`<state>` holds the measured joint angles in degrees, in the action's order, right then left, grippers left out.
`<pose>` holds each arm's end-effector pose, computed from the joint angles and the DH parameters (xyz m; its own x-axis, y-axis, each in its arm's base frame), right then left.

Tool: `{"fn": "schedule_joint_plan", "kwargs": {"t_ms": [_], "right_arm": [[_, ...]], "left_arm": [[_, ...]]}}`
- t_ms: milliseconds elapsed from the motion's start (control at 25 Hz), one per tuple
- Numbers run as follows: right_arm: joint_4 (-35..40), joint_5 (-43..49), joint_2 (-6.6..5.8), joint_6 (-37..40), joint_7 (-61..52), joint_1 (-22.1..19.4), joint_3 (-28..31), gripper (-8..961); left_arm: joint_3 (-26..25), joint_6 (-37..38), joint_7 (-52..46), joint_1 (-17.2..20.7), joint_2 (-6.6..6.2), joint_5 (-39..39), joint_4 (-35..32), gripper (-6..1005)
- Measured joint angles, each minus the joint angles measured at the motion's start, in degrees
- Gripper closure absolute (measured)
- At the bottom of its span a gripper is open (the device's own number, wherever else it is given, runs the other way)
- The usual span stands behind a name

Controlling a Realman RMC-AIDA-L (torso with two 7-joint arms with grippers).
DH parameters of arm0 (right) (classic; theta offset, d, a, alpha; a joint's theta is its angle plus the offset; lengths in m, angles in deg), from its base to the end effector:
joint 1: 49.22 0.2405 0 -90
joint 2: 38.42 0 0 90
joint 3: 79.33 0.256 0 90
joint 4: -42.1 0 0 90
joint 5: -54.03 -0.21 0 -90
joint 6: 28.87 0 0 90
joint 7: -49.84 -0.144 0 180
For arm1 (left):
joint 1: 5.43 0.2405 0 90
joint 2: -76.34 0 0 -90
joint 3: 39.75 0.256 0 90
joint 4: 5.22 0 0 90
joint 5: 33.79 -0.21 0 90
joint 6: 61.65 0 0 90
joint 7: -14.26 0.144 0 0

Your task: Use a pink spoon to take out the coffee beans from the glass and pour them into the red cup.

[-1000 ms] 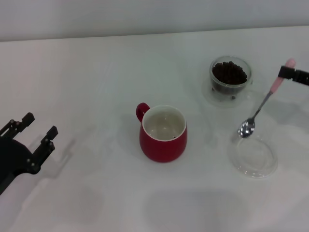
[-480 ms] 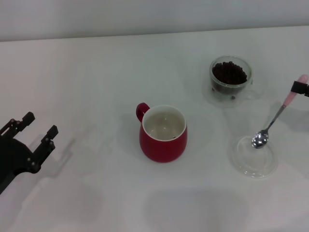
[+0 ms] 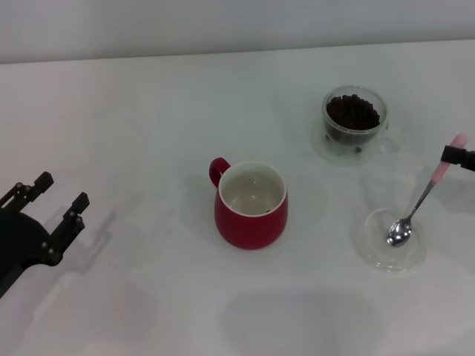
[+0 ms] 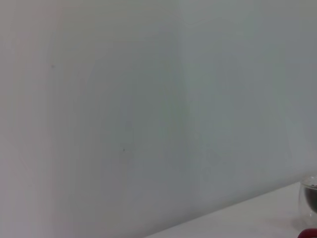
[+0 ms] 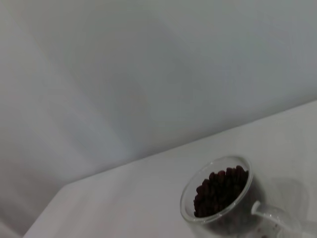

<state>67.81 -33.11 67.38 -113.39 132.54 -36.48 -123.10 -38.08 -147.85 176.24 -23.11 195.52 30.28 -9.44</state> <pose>0.3868 0.2577 0.0827 0.2723 -0.6385 -0.7199 -0.9318 -0.3616 -0.0317 -0.3368 0.2415 -0.0372 0.7813 -0.0422 0.6227 0.4801 -0.5970 -0.6428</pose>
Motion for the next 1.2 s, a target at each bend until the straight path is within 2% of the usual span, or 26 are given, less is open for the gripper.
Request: {"fn": "schedule_joint_plan", "kwargs": {"t_ms": [440, 880, 1200], "right_arm": [[-1.08, 3.44, 1.04, -0.42, -0.19, 0.47, -0.18, 807], [-1.89, 4.50, 1.27, 0.36, -0.10, 1.37, -0.59, 806], [-1.89, 4.53, 1.24, 1.81, -0.30, 1.48, -0.07, 766]], "left_arm": [[0.00, 0.43, 0.00, -0.31, 0.00, 0.00, 0.00, 409], [0.09, 0.51, 0.00, -0.34, 0.00, 0.00, 0.00, 408], [0.00, 0.51, 0.00, -0.34, 0.00, 0.00, -0.37, 408]]}}
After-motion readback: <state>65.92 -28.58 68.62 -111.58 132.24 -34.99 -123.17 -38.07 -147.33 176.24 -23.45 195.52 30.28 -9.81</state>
